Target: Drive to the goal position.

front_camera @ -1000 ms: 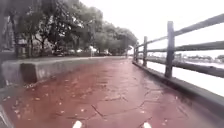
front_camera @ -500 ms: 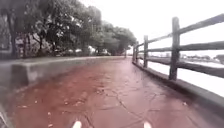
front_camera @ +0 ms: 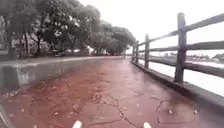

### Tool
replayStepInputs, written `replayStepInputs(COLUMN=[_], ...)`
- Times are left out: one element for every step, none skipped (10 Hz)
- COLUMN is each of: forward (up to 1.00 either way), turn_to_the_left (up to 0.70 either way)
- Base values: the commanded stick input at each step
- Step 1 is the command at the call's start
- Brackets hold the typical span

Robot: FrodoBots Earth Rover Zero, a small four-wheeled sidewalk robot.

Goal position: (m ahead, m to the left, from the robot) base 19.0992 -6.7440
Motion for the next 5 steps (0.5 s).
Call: replayStepInputs(forward=[0.5, 0.5, 0.5, 0.5, 0.5], turn_to_the_left=[0.0, 0.0, 0.0, 0.0, 0.0])
